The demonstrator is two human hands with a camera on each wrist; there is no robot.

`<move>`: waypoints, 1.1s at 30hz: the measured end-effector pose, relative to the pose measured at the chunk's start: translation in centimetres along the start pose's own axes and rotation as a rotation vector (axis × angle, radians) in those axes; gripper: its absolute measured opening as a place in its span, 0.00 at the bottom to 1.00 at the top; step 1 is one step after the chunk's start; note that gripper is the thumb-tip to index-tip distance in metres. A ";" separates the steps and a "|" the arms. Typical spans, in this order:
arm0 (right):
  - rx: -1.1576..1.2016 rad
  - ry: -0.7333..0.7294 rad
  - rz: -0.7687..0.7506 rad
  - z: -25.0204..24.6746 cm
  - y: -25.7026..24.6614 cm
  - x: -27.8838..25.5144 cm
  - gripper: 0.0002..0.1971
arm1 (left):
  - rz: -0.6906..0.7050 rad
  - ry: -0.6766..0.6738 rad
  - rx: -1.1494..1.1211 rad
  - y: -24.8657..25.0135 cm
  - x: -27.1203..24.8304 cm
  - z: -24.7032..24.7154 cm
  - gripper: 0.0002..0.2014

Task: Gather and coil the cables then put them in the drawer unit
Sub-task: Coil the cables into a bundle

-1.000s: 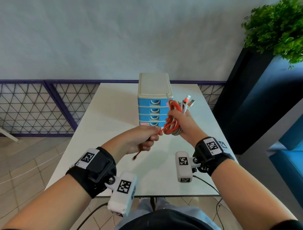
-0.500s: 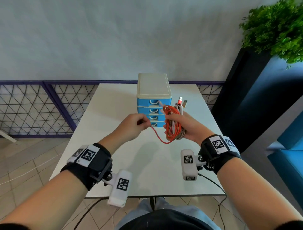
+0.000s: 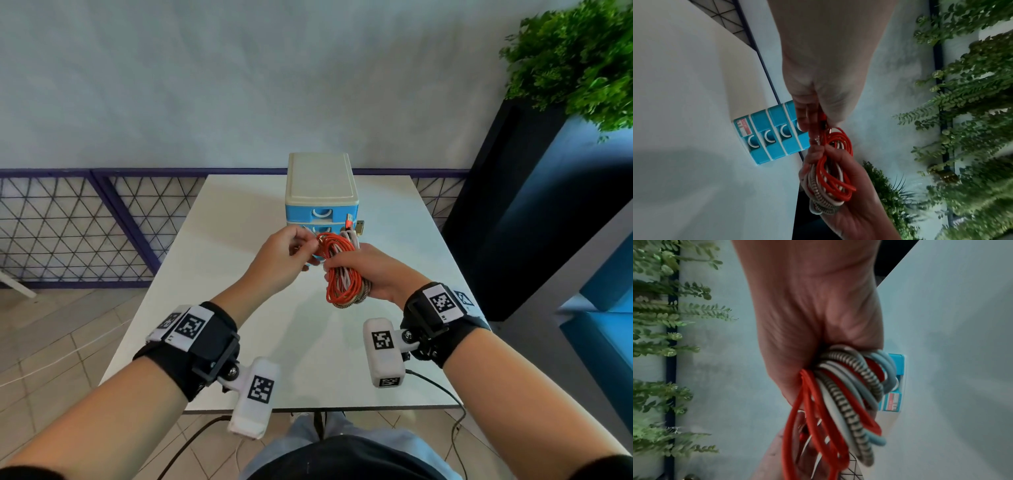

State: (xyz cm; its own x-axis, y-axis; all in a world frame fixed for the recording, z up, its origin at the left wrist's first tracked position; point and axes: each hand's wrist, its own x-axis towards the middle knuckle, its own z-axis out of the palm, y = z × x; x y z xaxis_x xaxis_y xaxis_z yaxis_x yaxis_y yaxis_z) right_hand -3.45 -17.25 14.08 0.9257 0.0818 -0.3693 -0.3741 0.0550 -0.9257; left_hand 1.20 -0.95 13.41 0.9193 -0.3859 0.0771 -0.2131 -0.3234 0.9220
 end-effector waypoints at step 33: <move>-1.752 0.487 -0.315 3.4 3.2 -0.2 0.58 | 0.313 -0.198 1.045 -0.9 1.3 -0.1 0.20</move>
State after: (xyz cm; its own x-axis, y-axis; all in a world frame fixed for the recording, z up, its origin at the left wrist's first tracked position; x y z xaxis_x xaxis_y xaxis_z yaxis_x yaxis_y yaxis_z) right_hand -5.00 -13.72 11.42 0.9927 -0.0027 0.1203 -0.0205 -0.9890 0.1467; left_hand 2.64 -1.09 12.70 0.7269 -0.6791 0.1022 -0.6866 -0.7213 0.0908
